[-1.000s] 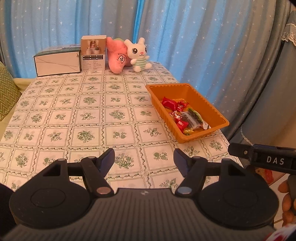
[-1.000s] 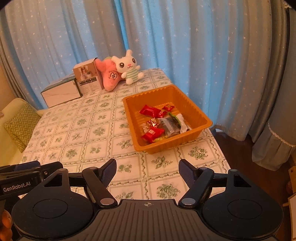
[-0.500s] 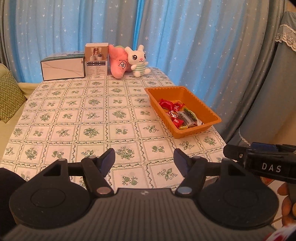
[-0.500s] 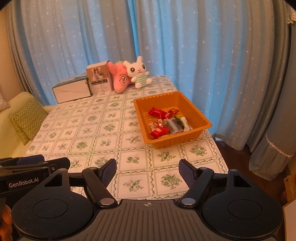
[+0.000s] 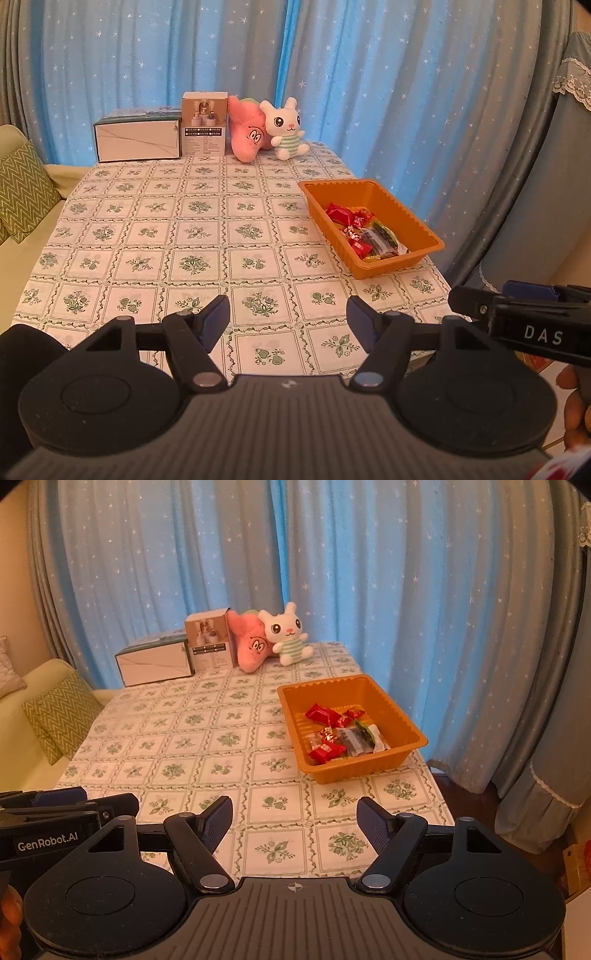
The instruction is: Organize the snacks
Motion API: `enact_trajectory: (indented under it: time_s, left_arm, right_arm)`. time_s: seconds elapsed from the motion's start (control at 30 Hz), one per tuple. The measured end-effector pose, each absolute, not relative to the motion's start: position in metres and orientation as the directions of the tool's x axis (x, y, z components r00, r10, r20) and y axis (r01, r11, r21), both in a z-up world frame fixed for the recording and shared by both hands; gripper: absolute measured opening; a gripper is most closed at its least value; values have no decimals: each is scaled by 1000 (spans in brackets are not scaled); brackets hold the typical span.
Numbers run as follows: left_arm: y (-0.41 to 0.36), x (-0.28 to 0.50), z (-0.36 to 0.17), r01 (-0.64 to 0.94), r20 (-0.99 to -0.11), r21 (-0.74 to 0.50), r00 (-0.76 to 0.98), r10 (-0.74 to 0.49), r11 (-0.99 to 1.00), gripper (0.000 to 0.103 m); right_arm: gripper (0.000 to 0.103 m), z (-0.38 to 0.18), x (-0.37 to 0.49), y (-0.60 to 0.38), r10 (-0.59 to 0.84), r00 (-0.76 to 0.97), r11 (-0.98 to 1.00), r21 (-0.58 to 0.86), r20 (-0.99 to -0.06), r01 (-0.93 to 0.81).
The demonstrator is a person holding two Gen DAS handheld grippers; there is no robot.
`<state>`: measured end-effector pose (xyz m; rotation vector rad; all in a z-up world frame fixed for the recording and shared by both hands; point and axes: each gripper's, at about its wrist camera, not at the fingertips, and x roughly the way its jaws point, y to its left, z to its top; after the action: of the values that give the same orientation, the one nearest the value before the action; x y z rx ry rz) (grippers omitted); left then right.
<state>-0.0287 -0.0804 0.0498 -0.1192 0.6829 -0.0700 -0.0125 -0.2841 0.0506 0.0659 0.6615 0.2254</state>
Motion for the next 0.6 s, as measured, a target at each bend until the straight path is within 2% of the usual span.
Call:
enact_trajectory:
  time_s: [0.6]
  left_arm:
    - [-81,-27,50,25,-623,-124,776,-98,992,68]
  right_arm:
    - [74,47,-13,-281,236,765,972,133,-599,-195]
